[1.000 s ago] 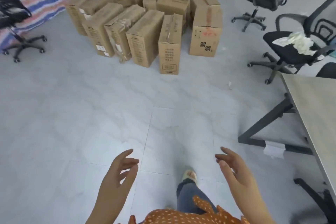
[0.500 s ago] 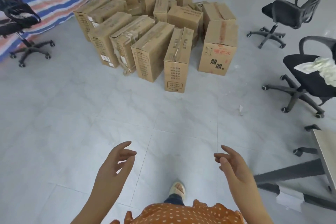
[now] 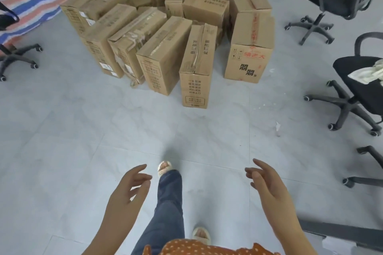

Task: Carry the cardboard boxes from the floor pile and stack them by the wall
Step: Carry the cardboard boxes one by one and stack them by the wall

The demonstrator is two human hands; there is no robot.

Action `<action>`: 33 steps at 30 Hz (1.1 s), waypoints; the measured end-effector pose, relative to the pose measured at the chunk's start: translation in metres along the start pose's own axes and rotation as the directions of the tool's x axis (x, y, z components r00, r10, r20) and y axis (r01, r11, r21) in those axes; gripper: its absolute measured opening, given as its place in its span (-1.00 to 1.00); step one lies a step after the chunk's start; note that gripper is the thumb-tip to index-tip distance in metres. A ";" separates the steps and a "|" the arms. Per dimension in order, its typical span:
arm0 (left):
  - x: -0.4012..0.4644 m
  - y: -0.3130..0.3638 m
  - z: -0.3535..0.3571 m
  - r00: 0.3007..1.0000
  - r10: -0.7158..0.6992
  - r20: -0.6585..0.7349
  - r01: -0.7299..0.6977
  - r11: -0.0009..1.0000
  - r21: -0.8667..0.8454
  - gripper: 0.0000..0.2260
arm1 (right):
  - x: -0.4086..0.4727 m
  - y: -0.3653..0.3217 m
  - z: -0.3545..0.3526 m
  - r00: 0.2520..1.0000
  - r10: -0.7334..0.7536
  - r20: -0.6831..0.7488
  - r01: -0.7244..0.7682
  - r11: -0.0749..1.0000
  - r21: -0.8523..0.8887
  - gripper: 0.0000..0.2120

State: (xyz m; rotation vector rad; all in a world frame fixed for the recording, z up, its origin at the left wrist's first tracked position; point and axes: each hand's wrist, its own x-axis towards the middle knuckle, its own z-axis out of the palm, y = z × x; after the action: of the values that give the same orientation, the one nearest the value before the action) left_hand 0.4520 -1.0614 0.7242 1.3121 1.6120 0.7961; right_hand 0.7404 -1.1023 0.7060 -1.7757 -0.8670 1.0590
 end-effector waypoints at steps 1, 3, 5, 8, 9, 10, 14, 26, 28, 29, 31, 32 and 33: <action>0.017 0.001 -0.001 1.000 -0.007 -0.002 0.007 1.000 0.003 -0.67 | 0.016 -0.007 0.007 1.000 0.008 0.006 -0.008 1.000 -0.004 -0.75; 0.056 0.005 -0.005 1.000 -0.019 -0.018 0.019 1.000 -0.007 -0.68 | 0.050 -0.023 0.023 1.000 0.003 0.025 -0.003 1.000 -0.022 -0.75; 0.097 0.016 -0.011 0.999 -0.026 -0.030 0.025 0.999 -0.021 -0.68 | 0.088 -0.045 0.040 1.000 -0.013 0.029 0.014 0.999 -0.038 -0.75; 0.164 0.034 -0.022 0.999 -0.023 -0.039 0.022 0.999 -0.035 -0.68 | 0.150 -0.077 0.062 1.000 -0.021 0.002 0.021 0.999 -0.033 -0.76; 0.188 0.040 -0.025 0.999 -0.017 -0.037 0.015 0.999 -0.033 -0.68 | 0.169 -0.087 0.069 1.000 -0.022 -0.007 0.022 0.999 -0.038 -0.76; 0.211 0.046 -0.028 0.999 -0.013 -0.031 0.012 1.000 -0.026 -0.67 | 0.187 -0.095 0.076 1.000 -0.020 -0.015 0.019 0.999 -0.047 -0.76; 0.298 0.068 -0.029 0.999 -0.034 0.023 0.034 0.999 -0.018 -0.66 | 0.251 -0.117 0.090 0.998 0.043 -0.056 -0.048 0.995 -0.084 -0.77; 0.495 0.140 0.067 0.988 -0.132 -0.078 0.129 0.991 -0.040 -0.64 | 0.517 -0.180 0.073 0.991 0.095 0.097 -0.065 0.957 -0.281 -0.78; 0.517 0.141 0.079 0.981 -0.180 -0.075 0.178 0.983 -0.034 -0.64 | 0.560 -0.187 0.073 0.982 0.111 0.150 -0.059 0.947 -0.314 -0.78; 0.529 0.140 0.085 0.975 -0.209 -0.071 0.207 0.978 -0.029 -0.64 | 0.580 -0.186 0.076 0.974 0.132 0.184 -0.063 0.938 -0.340 -0.79; 0.559 0.133 0.095 0.962 -0.265 -0.069 0.264 0.964 -0.026 -0.65 | 0.618 -0.180 0.087 0.954 0.194 0.230 -0.087 0.909 -0.407 -0.82; 0.576 0.128 0.100 0.955 -0.290 -0.068 0.289 0.957 -0.025 -0.66 | 0.636 -0.174 0.095 0.943 0.224 0.245 -0.102 0.897 -0.429 -0.83; 0.596 0.118 0.107 0.947 -0.315 -0.064 0.314 0.949 -0.022 -0.68 | 0.654 -0.164 0.104 0.932 0.256 0.258 -0.124 0.891 -0.437 -0.83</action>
State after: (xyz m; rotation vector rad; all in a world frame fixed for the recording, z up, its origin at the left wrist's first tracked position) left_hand 0.5679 -0.4608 0.6456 0.9933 1.8097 0.6555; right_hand 0.8837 -0.4400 0.6308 -2.1152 -1.1981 1.3895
